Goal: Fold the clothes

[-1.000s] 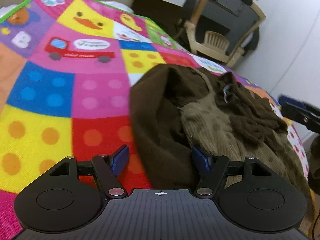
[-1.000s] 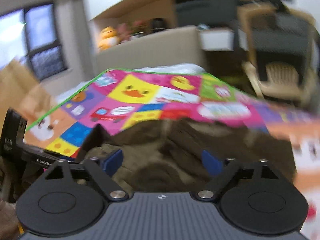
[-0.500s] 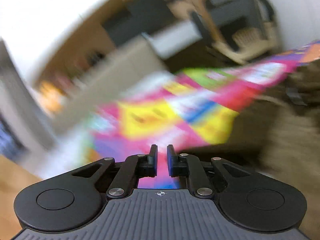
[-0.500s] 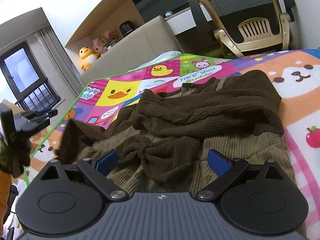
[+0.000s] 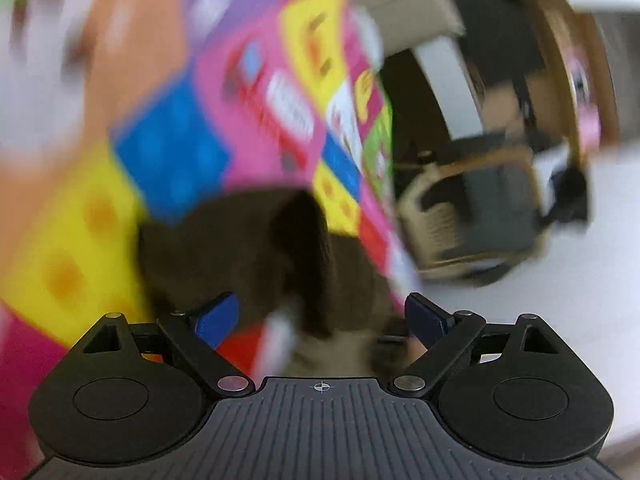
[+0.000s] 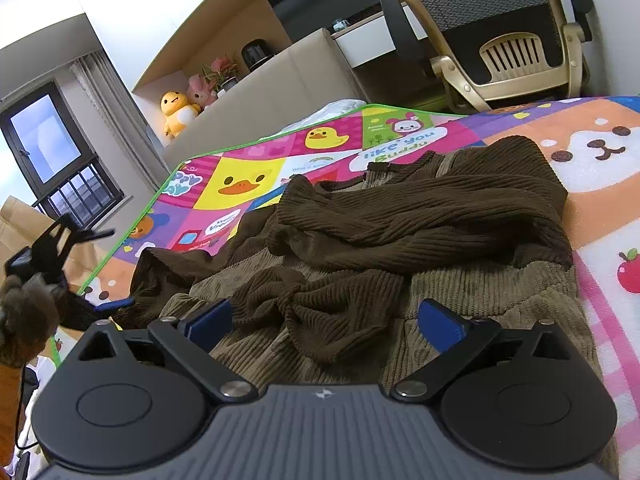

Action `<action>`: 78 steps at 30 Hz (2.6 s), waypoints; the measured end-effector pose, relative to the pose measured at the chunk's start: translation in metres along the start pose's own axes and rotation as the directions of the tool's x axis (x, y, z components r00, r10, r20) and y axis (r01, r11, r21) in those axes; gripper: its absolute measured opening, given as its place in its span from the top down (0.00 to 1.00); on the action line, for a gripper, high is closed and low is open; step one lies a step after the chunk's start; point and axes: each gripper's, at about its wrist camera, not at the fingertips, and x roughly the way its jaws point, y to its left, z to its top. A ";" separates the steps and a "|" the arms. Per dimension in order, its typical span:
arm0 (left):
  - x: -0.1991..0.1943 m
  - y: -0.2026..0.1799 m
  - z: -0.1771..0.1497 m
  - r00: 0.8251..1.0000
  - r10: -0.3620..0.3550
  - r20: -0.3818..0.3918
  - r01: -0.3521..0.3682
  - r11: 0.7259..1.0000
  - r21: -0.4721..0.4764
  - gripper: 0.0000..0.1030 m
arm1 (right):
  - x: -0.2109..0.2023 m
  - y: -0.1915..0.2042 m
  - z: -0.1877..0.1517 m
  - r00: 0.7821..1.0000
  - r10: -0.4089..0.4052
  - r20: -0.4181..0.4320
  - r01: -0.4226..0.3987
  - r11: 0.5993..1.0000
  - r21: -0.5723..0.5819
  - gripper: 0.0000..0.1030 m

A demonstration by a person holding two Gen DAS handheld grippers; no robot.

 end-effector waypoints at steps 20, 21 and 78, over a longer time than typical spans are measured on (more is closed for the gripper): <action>0.066 -0.068 -0.009 0.899 0.185 0.398 -0.354 0.842 0.408 0.94 | -0.002 -0.004 -0.002 1.000 0.022 0.018 -0.022 1.000 0.022 0.02; 0.064 -0.089 -0.022 0.889 0.134 0.438 -0.366 0.784 0.502 0.94 | -0.002 -0.004 -0.002 1.000 0.021 0.018 -0.022 1.000 0.023 0.02; 0.075 -0.171 -0.095 0.898 -0.170 0.406 -0.328 0.358 0.874 0.93 | 0.115 0.111 0.051 0.955 -0.295 -0.011 0.207 0.694 -0.689 0.44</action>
